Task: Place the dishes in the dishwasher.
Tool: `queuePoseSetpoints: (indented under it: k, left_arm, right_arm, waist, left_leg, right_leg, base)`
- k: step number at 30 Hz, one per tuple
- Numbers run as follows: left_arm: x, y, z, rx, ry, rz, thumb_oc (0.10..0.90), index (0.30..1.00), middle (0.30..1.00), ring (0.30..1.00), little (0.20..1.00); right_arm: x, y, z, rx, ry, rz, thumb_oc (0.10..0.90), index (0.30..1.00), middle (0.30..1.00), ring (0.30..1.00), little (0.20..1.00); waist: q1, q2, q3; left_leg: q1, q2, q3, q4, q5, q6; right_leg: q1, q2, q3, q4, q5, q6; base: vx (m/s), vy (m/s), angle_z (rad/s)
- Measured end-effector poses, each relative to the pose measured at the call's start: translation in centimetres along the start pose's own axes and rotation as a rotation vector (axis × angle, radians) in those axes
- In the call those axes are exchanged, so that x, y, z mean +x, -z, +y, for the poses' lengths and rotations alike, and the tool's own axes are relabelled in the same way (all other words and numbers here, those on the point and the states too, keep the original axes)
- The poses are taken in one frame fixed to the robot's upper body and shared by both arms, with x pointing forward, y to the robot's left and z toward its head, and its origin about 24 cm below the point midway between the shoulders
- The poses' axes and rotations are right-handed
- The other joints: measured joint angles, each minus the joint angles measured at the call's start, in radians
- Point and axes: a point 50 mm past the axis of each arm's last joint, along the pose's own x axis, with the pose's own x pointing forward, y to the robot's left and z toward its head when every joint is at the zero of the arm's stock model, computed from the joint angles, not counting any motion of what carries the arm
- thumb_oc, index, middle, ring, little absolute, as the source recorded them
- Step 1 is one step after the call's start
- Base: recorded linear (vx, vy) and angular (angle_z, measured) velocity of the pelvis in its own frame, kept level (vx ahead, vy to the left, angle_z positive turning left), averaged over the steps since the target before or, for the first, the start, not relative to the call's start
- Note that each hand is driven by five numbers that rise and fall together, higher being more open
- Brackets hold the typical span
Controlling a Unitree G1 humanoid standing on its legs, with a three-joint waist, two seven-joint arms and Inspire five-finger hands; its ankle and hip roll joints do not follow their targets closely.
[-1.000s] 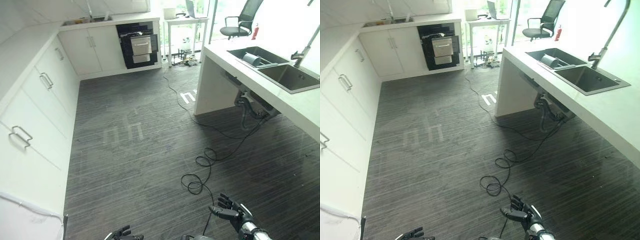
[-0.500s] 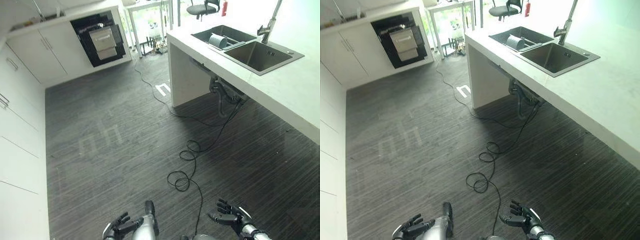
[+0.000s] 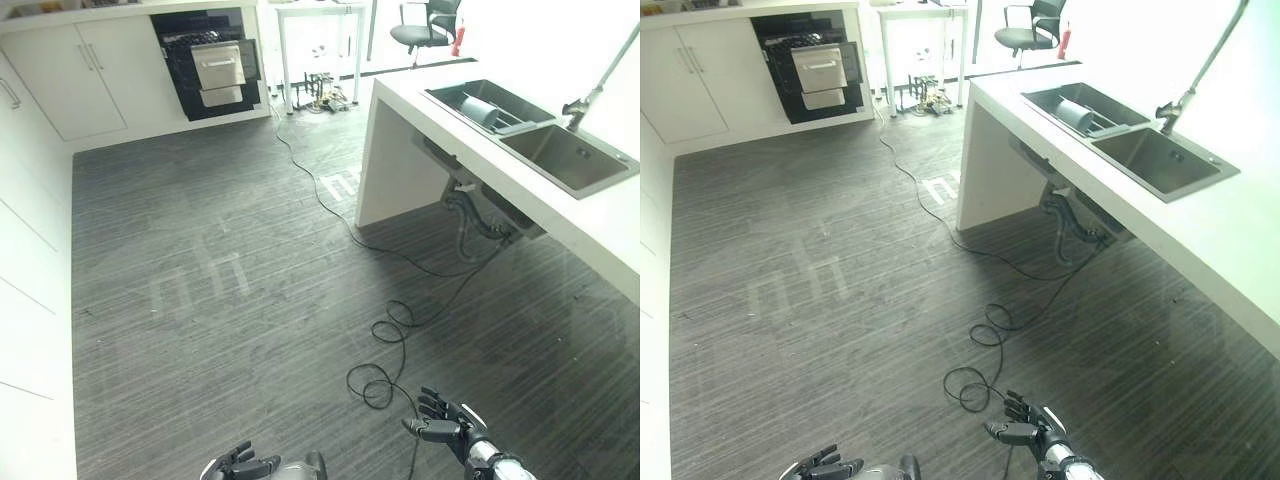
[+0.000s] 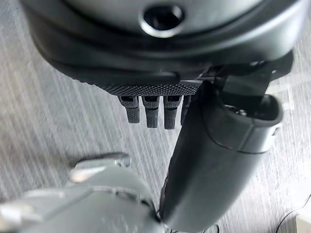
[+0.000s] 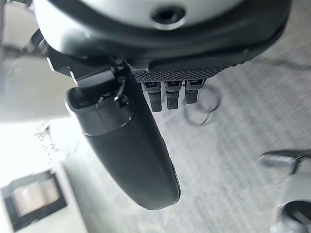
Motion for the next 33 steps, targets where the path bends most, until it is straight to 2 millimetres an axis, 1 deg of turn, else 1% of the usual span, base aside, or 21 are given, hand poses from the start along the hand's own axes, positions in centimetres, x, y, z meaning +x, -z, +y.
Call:
queuePoseSetpoints:
  k: [2, 4, 6, 7, 8, 9, 10, 11, 13, 16, 18, 20, 22, 24, 26, 27, 28, 30, 31, 32, 33]
  left_arm:
    - [-0.2, 0.7, 0.2, 0.017, -0.011, 0.025, 0.8, 0.9, 0.9, 0.9, 0.9]
    - [-0.2, 0.8, 0.5, 0.043, -0.018, 0.031, 0.8, 0.9, 0.9, 0.9, 0.9]
    - [-0.4, 1.3, 0.3, 0.088, -0.005, 0.046, 0.8, 0.9, 0.9, 0.9, 0.9]
    - [-0.5, 2.0, 0.0, 0.091, 0.005, 0.061, 0.8, 0.9, 0.9, 0.9, 0.9]
    - [-0.7, 2.5, -0.1, 0.094, 0.008, 0.077, 0.8, 0.9, 0.9, 0.9, 0.9]
    - [-0.8, 2.4, 0.7, 0.069, -0.011, 0.07, 0.8, 0.9, 0.9, 0.9, 0.9]
    - [-1.1, 2.1, 2.3, 0.071, -0.052, 0.05, 0.8, 0.9, 0.9, 0.9, 0.9]
    - [-1.4, 1.8, 4.0, 0.085, -0.125, 0.066, 0.8, 0.9, 0.9, 0.9, 0.9]
    - [-1.6, 1.4, 5.0, 0.098, -0.152, 0.066, 0.8, 0.9, 0.9, 0.9, 0.9]
    - [-1.0, 0.4, 4.0, 0.121, -0.128, 0.048, 0.8, 0.9, 0.9, 0.9, 0.9]
    - [-0.6, 0.4, 2.3, 0.103, -0.081, 0.039, 0.8, 0.9, 0.9, 0.9, 0.9]
    - [-0.5, -0.2, 0.8, 0.089, -0.037, -0.016, 0.8, 0.9, 0.9, 0.9, 0.9]
    - [-0.5, -0.6, -0.4, 0.078, 0.002, -0.065, 0.8, 0.9, 0.9, 0.9, 0.9]
    - [-0.5, -0.7, -1.4, 0.077, 0.029, -0.077, 0.8, 0.9, 0.9, 0.9, 0.9]
    - [-0.5, -1.6, -1.6, 0.078, 0.035, -0.113, 0.8, 0.9, 0.9, 0.9, 0.9]
    - [-0.6, -2.2, -1.4, 0.08, 0.031, -0.147, 0.8, 0.9, 0.9, 0.9, 0.9]
    - [-0.6, -2.8, -2.2, 0.062, 0.043, -0.181, 0.8, 0.9, 0.9, 0.9, 0.9]
    - [-1.1, -5.2, -1.7, 0.086, 0.034, -0.292, 0.8, 0.9, 0.9, 0.9, 0.9]
    - [-1.5, -6.3, -1.3, 0.095, 0.021, -0.351, 0.8, 0.9, 0.9, 0.9, 0.9]
    - [-2.0, -7.6, -1.1, 0.092, 0.007, -0.416, 0.8, 0.9, 0.9, 0.9, 0.9]
    - [-2.2, -8.5, -1.0, 0.079, 0.002, -0.458, 0.8, 0.9, 0.9, 0.9, 0.9]
  right_arm:
    - [0.1, -0.4, 0.2, -0.002, -0.007, -0.019, 0.8, 0.9, 0.9, 0.9, 0.9]
    - [0.0, -0.8, 0.4, -0.003, -0.015, -0.035, 0.8, 0.9, 0.9, 0.9, 0.9]
    - [-0.3, -0.4, 0.5, -0.002, -0.015, -0.027, 0.8, 0.9, 0.9, 0.9, 0.9]
    - [-0.5, -0.1, 0.4, 0.0, -0.011, -0.011, 0.8, 0.9, 0.9, 0.9, 0.9]
    - [-0.7, 0.4, 0.4, 0.004, -0.008, 0.007, 0.8, 0.9, 0.9, 0.9, 0.9]
    - [-0.7, 0.6, 0.7, 0.007, -0.021, 0.008, 0.8, 0.9, 0.9, 0.9, 0.9]
    - [-1.1, 1.2, 0.7, 0.009, -0.03, 0.025, 0.8, 0.9, 0.9, 0.9, 0.9]
    - [-1.2, 2.3, 1.1, 0.022, -0.031, 0.077, 0.8, 0.9, 0.9, 0.9, 0.9]
    - [-1.8, 3.1, 1.0, 0.034, -0.032, 0.096, 0.8, 0.9, 0.9, 0.9, 0.9]
    - [-2.1, 3.1, 0.5, 0.056, -0.006, 0.081, 0.8, 0.9, 0.9, 0.9, 0.9]
    - [-1.7, 2.0, 0.4, 0.057, 0.009, 0.034, 0.8, 0.9, 0.9, 0.9, 0.9]
    - [-1.8, 1.1, 0.6, 0.051, 0.023, -0.006, 0.8, 0.9, 0.9, 0.9, 0.9]
    - [-1.9, -0.1, 0.5, 0.033, 0.021, -0.05, 0.8, 0.9, 0.9, 0.9, 0.9]
    - [-1.9, -0.9, -0.2, 0.002, 0.034, -0.064, 0.8, 0.9, 0.9, 0.9, 0.9]
    - [-2.1, -1.3, -0.8, -0.019, 0.049, -0.072, 0.8, 0.9, 0.9, 0.9, 0.9]
    - [-2.6, -1.4, -1.2, -0.048, 0.058, -0.071, 0.8, 0.9, 0.9, 0.9, 0.9]
    - [-2.5, -2.2, -2.0, -0.082, 0.081, -0.073, 0.8, 0.9, 0.9, 0.9, 0.9]
    - [-2.9, -2.7, -1.6, -0.088, 0.075, -0.106, 0.8, 0.9, 0.9, 0.9, 0.9]
    - [-3.0, -3.8, -1.1, -0.104, 0.054, -0.152, 0.8, 0.9, 0.9, 0.9, 0.9]
    - [-3.3, -5.6, -0.7, -0.139, 0.028, -0.224, 0.8, 0.9, 0.9, 0.9, 0.9]
    - [-3.5, -7.1, -0.5, -0.173, 0.007, -0.281, 0.8, 0.9, 0.9, 0.9, 0.9]
  waist:
    - [-0.008, 0.029, -0.009]
    - [-0.008, 0.029, -0.009]
    - [-0.006, 0.036, -0.01]
    - [-0.005, 0.052, -0.007]
    - [-0.007, 0.028, -0.002]
    - [-0.019, 0.009, 0.006]
    - [-0.01, 0.033, 0.002]
    - [0.006, -0.003, 0.005]
    - [-0.011, -0.014, 0.004]
    - [-0.029, -0.046, 0.031]
    - [-0.057, -0.042, 0.034]
    - [-0.055, -0.034, 0.038]
    - [-0.054, 0.007, 0.038]
    - [-0.053, 0.064, 0.025]
    - [-0.062, 0.079, 0.016]
    - [-0.061, 0.05, -0.002]
    - [-0.048, 0.077, -0.001]
    - [-0.057, 0.042, -0.014]
    - [-0.053, 0.03, -0.019]
    - [-0.057, 0.034, -0.019]
    - [-0.059, 0.043, -0.021]
  left_leg:
    - [0.02, -0.005, -0.014, -0.013, -0.001, 0.014]
    - [0.029, -0.03, -0.011, -0.002, -0.015, 0.057]
    - [0.045, -0.058, -0.003, -0.009, -0.049, 0.047]
    - [0.075, -0.058, 0.002, -0.047, -0.046, 0.008]
    - [0.092, -0.056, 0.017, -0.047, -0.059, -0.078]
    - [0.035, -0.023, 0.028, 0.118, -0.137, -0.052]
    - [0.003, 0.053, -0.021, 0.206, -0.19, -0.018]
    - [0.026, 0.011, -0.011, 0.205, -0.189, 0.013]
    - [0.046, -0.002, -0.016, 0.167, -0.185, 0.009]
    - [0.083, -0.065, -0.029, 0.133, -0.18, 0.037]
    - [0.123, -0.094, -0.044, 0.113, -0.179, 0.035]
    - [0.162, -0.112, -0.034, 0.092, -0.194, 0.008]
    - [0.227, -0.114, -0.018, 0.029, -0.202, -0.006]
    - [0.308, -0.11, -0.022, -0.054, -0.181, -0.029]
    - [0.32, -0.131, -0.018, -0.022, -0.157, -0.071]
    - [0.319, -0.179, -0.009, 0.015, -0.135, -0.107]
    - [0.299, -0.16, -0.006, 0.089, -0.172, -0.129]
    - [0.292, -0.047, 0.008, 0.123, -0.242, -0.162]
    - [0.277, 0.012, 0.004, 0.109, -0.247, -0.183]
    - [0.265, 0.078, -0.009, 0.054, -0.2, -0.196]
    - [0.269, 0.092, -0.033, 0.034, -0.2, -0.19]
  right_leg:
    - [-0.036, -0.013, 0.0, 0.096, 0.051, 0.018]
    - [-0.174, -0.071, 0.026, 0.383, 0.115, 0.037]
    - [-0.319, -0.105, 0.04, 0.574, 0.124, 0.037]
    - [-0.342, -0.09, 0.016, 0.52, 0.119, 0.033]
    - [-0.357, -0.089, 0.0, 0.443, 0.118, 0.028]
    - [-0.361, -0.111, -0.023, 0.309, 0.11, 0.049]
    - [-0.376, -0.102, -0.026, 0.201, 0.115, 0.11]
    - [-0.402, -0.119, -0.021, 0.124, 0.125, 0.119]
    - [-0.403, -0.088, -0.085, -0.012, 0.16, 0.095]
    - [-0.477, -0.08, -0.094, -0.091, 0.252, 0.108]
    - [-0.536, -0.091, -0.089, -0.084, 0.267, 0.081]
    - [-0.561, -0.103, -0.139, -0.062, 0.266, 0.033]
    - [-0.543, -0.072, -0.173, -0.024, 0.241, -0.014]
    - [-0.486, 0.013, -0.2, 0.015, 0.235, -0.066]
    - [-0.4, 0.08, -0.232, 0.032, 0.183, -0.147]
    - [-0.322, 0.084, -0.211, -0.033, 0.155, -0.232]
    - [-0.301, 0.094, -0.173, -0.057, 0.156, -0.249]
    - [-0.251, 0.094, -0.14, -0.09, 0.148, -0.236]
    - [-0.249, 0.094, -0.13, -0.076, 0.133, -0.221]
    - [-0.265, 0.097, -0.122, -0.031, 0.117, -0.196]
    - [-0.285, 0.1, -0.101, 0.015, 0.096, -0.174]
  base:
    - [0.1, 0.3, 0.16]
    - [0.14, 0.241, 0.11]
    - [0.2, 0.096, -0.01]
    - [0.18, -0.045, -0.21]
    - [0.16, -0.074, -0.06]
    - [0.14, -0.125, -0.07]
    - [0.13, -0.11, -0.23]
    - [0.2, -0.173, -0.26]
    - [0.27, -0.173, -0.02]
    - [0.29, -0.176, 0.17]
    - [0.3, -0.197, 0.44]
    - [0.3, -0.226, 0.26]
    - [0.27, -0.206, 0.11]
    - [0.34, -0.294, -0.08]
    - [0.32, -0.301, -0.04]
    - [0.23, -0.228, -0.08]
    - [0.26, -0.288, 0.03]
    - [0.25, -0.323, -0.04]
    - [0.19, -0.281, -0.34]
    - [0.17, -0.268, -0.61]
    - [0.18, -0.281, -0.47]
